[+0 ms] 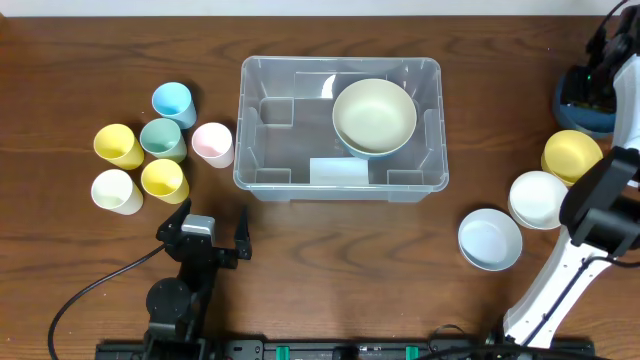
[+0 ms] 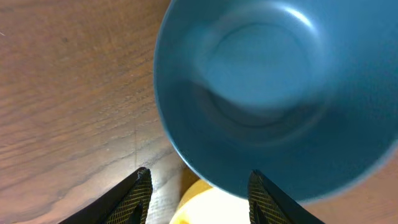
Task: Pack container
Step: 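Reach the right gripper to the second dark blue bowl and grip it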
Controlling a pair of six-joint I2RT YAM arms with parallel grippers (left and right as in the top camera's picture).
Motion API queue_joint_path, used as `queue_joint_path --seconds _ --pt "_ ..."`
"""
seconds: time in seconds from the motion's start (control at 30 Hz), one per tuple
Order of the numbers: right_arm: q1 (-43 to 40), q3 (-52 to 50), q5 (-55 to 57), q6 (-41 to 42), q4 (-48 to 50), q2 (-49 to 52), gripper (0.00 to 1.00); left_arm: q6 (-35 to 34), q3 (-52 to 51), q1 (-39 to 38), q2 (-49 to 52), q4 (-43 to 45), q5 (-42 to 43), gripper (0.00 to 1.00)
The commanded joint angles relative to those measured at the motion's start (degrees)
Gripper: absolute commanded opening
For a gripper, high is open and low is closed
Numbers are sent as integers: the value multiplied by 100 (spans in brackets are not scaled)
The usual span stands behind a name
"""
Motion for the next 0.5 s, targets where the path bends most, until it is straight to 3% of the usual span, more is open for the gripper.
queue_joint_path --seconds 0.0,0.47 --pt "-20 -9 -111 -273 35 240 51 13 -87 35 -35 -214 44 98" --pt "2 -11 -133 -442 236 588 47 13 -87 35 -35 -214 44 98"
